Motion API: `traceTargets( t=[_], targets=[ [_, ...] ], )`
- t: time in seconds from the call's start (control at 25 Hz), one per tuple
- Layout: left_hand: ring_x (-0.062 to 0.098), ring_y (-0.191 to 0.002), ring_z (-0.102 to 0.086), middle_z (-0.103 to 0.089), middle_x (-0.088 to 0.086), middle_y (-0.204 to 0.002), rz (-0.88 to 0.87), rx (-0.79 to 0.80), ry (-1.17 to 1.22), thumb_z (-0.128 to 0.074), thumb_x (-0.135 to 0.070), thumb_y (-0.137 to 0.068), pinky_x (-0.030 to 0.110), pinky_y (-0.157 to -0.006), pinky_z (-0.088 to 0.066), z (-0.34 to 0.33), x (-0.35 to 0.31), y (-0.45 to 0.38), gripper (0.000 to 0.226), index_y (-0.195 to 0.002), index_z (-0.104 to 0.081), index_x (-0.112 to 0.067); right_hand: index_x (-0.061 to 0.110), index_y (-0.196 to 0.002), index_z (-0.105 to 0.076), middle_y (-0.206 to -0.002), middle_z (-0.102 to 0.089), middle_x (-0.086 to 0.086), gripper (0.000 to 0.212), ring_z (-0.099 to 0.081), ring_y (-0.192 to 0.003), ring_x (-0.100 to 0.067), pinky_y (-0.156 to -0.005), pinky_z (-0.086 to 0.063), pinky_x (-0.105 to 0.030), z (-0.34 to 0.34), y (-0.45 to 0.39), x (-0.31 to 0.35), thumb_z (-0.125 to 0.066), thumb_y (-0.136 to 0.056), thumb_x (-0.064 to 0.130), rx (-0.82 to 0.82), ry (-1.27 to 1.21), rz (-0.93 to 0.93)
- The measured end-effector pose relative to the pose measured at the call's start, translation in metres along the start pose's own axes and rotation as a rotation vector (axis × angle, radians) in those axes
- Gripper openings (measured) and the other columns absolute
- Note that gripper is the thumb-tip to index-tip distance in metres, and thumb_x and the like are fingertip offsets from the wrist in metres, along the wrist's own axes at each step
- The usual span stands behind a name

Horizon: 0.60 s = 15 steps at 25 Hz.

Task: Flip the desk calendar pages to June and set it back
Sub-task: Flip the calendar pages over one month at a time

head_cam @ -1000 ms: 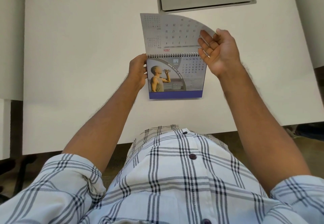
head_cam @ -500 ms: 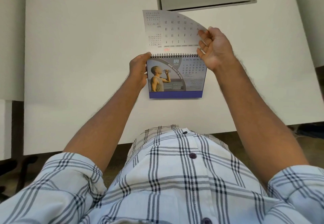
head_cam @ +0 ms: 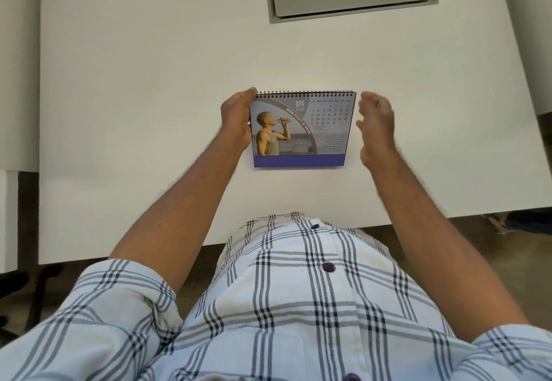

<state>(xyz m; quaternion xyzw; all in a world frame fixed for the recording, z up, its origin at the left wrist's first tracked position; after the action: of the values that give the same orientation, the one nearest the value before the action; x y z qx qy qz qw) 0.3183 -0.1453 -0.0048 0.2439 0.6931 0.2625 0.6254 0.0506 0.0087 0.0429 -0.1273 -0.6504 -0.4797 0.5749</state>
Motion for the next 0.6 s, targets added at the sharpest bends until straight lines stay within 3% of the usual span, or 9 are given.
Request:
traceTargets(
  t=[0.08, 0.16, 0.24, 0.32, 0.4, 0.48, 0.6],
  targets=[
    [0.018, -0.067, -0.065, -0.072, 0.002, -0.072, -0.003, 0.004, 0.000, -0.073, -0.023, -0.092, 0.025, -0.056, -0.055, 0.000, 0.000, -0.001, 0.011, -0.083, -0.070, -0.017, 0.012, -0.139, -0.054, -0.134, -0.058, 0.000, 0.044, -0.060, -0.101, -0.003, -0.073, -0.048, -0.008, 0.004, 0.009, -0.040, -0.054, -0.096, 0.012, 0.012, 0.149, -0.059],
    [0.016, -0.063, -0.066, -0.073, -0.002, -0.065, -0.008, 0.008, -0.003, -0.073, -0.024, -0.093, 0.023, -0.053, -0.055, -0.001, 0.000, -0.002, 0.013, -0.082, -0.070, -0.017, 0.016, -0.145, -0.051, -0.143, -0.054, -0.003, 0.052, -0.060, -0.119, -0.014, -0.089, -0.052, -0.020, 0.001, 0.020, -0.071, -0.054, -0.093, 0.011, 0.073, 0.261, -0.080],
    [0.017, -0.066, -0.066, -0.073, -0.001, -0.068, -0.022, -0.005, -0.023, -0.072, -0.026, -0.093, 0.023, -0.053, -0.054, 0.001, 0.000, -0.004, 0.014, -0.082, -0.070, -0.017, 0.027, -0.137, -0.057, -0.136, -0.054, 0.001, 0.051, -0.058, -0.122, -0.017, -0.099, -0.050, -0.028, -0.003, 0.030, -0.086, -0.053, -0.088, 0.013, 0.135, 0.336, -0.034],
    [0.021, -0.077, -0.065, -0.072, 0.003, -0.079, -0.031, -0.008, -0.037, -0.072, -0.027, -0.094, 0.027, -0.064, -0.055, 0.001, 0.002, -0.008, 0.015, -0.084, -0.071, -0.017, 0.040, -0.124, -0.060, -0.124, -0.050, 0.011, 0.043, -0.057, -0.121, -0.016, -0.097, -0.048, -0.024, -0.005, 0.035, -0.091, -0.054, -0.089, 0.015, 0.173, 0.373, 0.007],
    [0.022, -0.082, -0.064, -0.071, 0.006, -0.085, -0.027, -0.005, -0.033, -0.072, -0.030, -0.094, 0.033, -0.074, -0.057, 0.001, 0.003, -0.008, 0.016, -0.084, -0.071, -0.016, 0.032, -0.125, -0.061, -0.126, -0.046, 0.011, 0.036, -0.054, -0.126, -0.019, -0.100, -0.047, -0.024, -0.001, 0.031, -0.096, -0.056, -0.093, 0.016, 0.154, 0.390, -0.004],
    [0.021, -0.080, -0.064, -0.071, 0.006, -0.085, -0.024, -0.011, -0.035, -0.072, -0.031, -0.093, 0.033, -0.072, -0.056, 0.002, 0.003, -0.008, 0.017, -0.084, -0.071, -0.017, 0.021, -0.134, -0.056, -0.133, -0.043, 0.005, 0.041, -0.054, -0.126, -0.019, -0.104, -0.048, -0.030, 0.003, 0.027, -0.100, -0.058, -0.094, 0.016, 0.116, 0.401, -0.037],
    [0.019, -0.078, -0.064, -0.071, 0.004, -0.082, -0.035, -0.019, -0.031, -0.072, -0.030, -0.093, 0.030, -0.068, -0.055, 0.003, 0.003, -0.007, 0.016, -0.084, -0.071, -0.017, 0.021, -0.138, -0.049, -0.136, -0.045, 0.004, 0.046, -0.056, -0.121, -0.017, -0.092, -0.051, -0.023, 0.003, 0.027, -0.102, -0.060, -0.093, 0.017, 0.096, 0.360, -0.057]
  ],
)
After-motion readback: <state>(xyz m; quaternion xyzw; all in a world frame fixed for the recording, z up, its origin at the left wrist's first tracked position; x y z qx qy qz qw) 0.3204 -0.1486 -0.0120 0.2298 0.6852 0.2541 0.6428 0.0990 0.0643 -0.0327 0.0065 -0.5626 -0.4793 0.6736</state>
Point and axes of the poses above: each hand's wrist, its own y-axis away from the middle knuckle, its own z-axis out of the back of the hand, x = y × z, the point moved 8 cm from there along -y, towards the middle knuckle
